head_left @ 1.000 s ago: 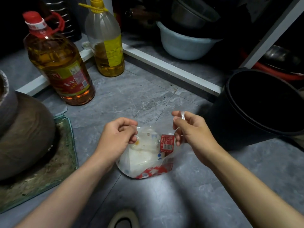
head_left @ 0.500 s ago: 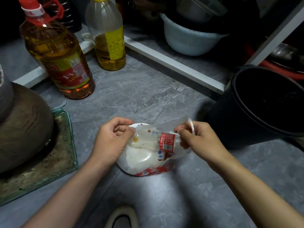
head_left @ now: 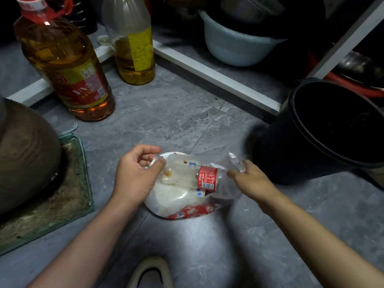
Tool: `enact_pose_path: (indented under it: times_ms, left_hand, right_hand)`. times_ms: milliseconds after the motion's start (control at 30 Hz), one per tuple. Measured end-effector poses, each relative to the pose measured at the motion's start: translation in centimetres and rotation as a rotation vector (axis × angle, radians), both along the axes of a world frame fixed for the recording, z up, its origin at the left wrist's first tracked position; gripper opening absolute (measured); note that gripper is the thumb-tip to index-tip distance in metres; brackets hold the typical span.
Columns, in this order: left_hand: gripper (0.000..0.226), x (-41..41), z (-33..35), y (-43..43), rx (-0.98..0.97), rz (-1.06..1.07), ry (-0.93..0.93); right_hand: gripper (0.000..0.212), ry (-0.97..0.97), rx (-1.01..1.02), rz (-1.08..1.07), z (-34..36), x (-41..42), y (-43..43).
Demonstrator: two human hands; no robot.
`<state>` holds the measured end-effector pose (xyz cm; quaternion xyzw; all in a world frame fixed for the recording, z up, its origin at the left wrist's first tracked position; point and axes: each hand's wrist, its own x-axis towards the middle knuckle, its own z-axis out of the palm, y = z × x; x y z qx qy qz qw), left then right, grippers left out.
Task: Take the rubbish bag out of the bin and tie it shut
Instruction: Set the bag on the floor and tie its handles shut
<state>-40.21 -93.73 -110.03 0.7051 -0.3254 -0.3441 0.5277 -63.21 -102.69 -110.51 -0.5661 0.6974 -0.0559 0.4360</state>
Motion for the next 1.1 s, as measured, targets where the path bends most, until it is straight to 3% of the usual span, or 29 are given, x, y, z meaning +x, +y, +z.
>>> enact_pose_path:
  times_ms: [167, 333, 433, 500, 633, 767, 867, 1000, 1100]
  left_hand:
    - [0.021, 0.2, -0.5, 0.3, 0.102, 0.009, -0.059]
    - [0.068, 1.5, -2.6, 0.0, 0.354, -0.025, 0.029]
    - [0.062, 1.4, -3.7, 0.1, 0.292, -0.049, 0.237]
    - [0.058, 1.4, -4.1, 0.1, 0.272, -0.056, 0.262]
    - [0.071, 1.8, -4.4, 0.2, 0.296, -0.038, 0.196]
    - [0.059, 2.2, -4.7, 0.4, 0.389, -0.057, -0.003]
    - [0.069, 2.4, -4.9, 0.6, 0.374, -0.022, -0.059]
    - [0.039, 2.5, -4.8, 0.6, 0.263, 0.032, -0.109]
    - [0.038, 2.4, -4.4, 0.8, 0.16, 0.013, -0.017]
  right_hand:
    - [0.062, -0.015, 0.082, -0.012, -1.4, 1.0, 0.6]
    - [0.057, -0.061, 0.121, -0.046, -2.6, 1.1, 0.9]
    - [0.047, -0.089, 0.09, -0.046, -2.6, 1.6, 1.0]
    - [0.036, -0.105, 0.075, -0.051, -2.7, 2.0, 1.1]
    - [0.047, -0.124, 0.054, -0.026, -2.8, 2.6, 1.1]
    - [0.028, -0.153, 0.084, 0.009, -2.9, 2.9, 1.2]
    - [0.028, -0.151, 0.077, 0.098, -3.1, 3.3, 1.4]
    - [0.033, -0.106, -0.025, 0.188, -2.6, 3.5, 1.3]
    - [0.049, 0.034, -0.086, 0.331, -1.5, 3.7, 1.1]
